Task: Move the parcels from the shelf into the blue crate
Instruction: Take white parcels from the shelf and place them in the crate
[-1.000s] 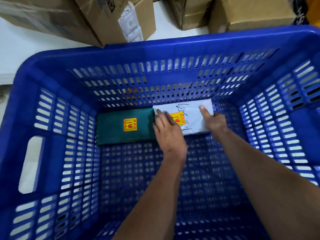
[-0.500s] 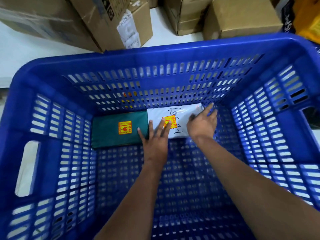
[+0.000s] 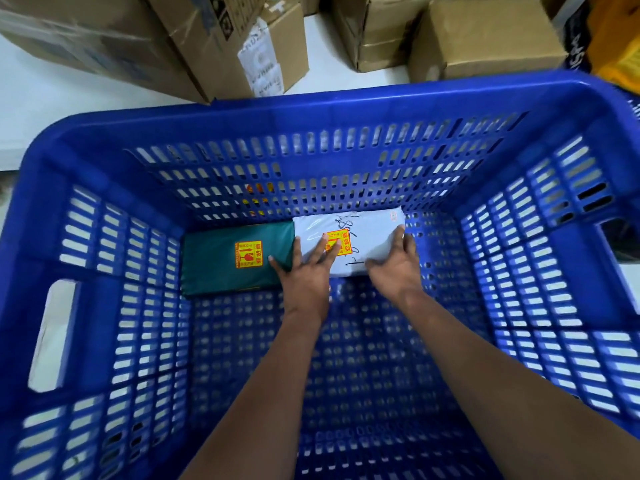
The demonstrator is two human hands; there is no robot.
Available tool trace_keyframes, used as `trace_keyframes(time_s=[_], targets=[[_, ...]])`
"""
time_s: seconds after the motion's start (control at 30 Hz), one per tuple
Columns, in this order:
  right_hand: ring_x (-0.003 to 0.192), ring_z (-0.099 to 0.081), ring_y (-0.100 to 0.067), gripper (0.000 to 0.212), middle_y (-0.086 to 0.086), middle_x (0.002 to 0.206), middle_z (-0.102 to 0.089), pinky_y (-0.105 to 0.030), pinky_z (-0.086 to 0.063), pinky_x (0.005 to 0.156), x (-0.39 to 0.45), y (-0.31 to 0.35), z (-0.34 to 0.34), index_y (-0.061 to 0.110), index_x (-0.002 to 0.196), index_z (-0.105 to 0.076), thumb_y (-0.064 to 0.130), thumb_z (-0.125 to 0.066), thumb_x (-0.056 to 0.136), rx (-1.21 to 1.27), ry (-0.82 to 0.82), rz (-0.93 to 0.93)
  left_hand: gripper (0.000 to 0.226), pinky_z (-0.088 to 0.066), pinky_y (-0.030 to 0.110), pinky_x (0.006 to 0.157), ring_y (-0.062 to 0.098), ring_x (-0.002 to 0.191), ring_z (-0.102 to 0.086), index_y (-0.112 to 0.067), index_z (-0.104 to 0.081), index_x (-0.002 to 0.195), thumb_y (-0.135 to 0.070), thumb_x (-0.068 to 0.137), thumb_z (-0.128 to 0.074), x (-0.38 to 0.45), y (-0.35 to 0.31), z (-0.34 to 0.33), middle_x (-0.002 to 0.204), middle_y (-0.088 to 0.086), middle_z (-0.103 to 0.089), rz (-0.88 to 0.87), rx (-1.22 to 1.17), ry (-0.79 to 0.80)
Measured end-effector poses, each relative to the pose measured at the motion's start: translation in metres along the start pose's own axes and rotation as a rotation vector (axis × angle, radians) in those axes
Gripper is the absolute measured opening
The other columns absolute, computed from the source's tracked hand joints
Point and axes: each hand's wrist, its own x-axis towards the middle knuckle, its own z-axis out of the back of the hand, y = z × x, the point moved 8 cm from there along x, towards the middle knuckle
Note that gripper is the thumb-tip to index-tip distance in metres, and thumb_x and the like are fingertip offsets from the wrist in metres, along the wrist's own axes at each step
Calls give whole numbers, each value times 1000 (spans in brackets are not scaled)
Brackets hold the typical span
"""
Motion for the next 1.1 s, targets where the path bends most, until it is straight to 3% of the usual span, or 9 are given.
trace_keyframes(time_s=[0.2,0.3,0.4,0.53,0.6,0.7,0.8,0.93,1.1], targets=[[150,6,-30,98,-7,163,14,-46,3,122,0,0,-1,20,152,22,50,-49,93,-165,125,-4,107,-9,73,111,30,150,10,-48,-1,152,5,83,-64,5,1,7,161,-20,9,-6,28,79],[151,5,-29,89,-7,163,10,-52,9,119,-4,6,18,18,155,14,48,-46,96,-209,134,-49,86,-8,70,113,28,150,-3,-43,-16,153,-3,90,-59,10,1,21,164,-11,-4,-66,-15,143],[149,-12,-32,80,-11,163,-5,-50,-2,121,-14,22,47,12,156,-1,40,-46,96,-118,46,-111,65,-20,64,114,27,145,-25,-35,-26,152,-19,95,-54,1,2,51,159,-1,-26,-83,-54,121],[128,-48,-36,65,-16,147,-43,-41,-43,104,-45,62,75,7,150,-25,36,-48,96,39,80,-111,51,-39,49,106,30,130,-45,-29,-33,150,-32,99,-42,-27,12,105,145,4,-48,32,-94,73],[118,-54,-35,54,-17,134,-53,-36,-44,93,-70,91,94,4,142,-37,33,-48,97,58,124,-87,48,-42,44,103,31,128,-48,-28,-37,147,-36,100,-39,-48,22,134,143,8,-50,88,-111,99],[98,-59,-33,35,-15,98,-58,-36,-43,83,-114,141,114,3,113,-57,29,-46,93,20,171,-14,44,-44,45,103,34,125,-52,-27,-41,143,-35,99,-39,-81,45,178,139,14,-53,137,-161,95],[101,-59,-33,47,-14,105,-61,-37,-45,88,-153,183,131,3,119,-56,32,-44,84,4,180,60,42,-48,44,98,33,117,-58,-26,-46,138,-33,97,-41,-117,65,230,132,12,-58,185,-145,53],[118,-55,-34,49,-18,128,-58,-41,-44,101,-222,250,166,5,130,-48,35,-46,91,-4,192,174,33,-50,40,92,28,109,-62,-21,-53,127,-32,99,-39,-164,89,301,127,9,-63,243,-170,14],[101,-61,-30,34,-12,112,-62,-37,-51,84,-283,321,237,12,116,-53,32,-54,89,82,114,307,38,-47,36,93,26,116,-58,-23,-54,129,-34,95,-40,-225,106,409,132,8,-59,324,-151,-152]])
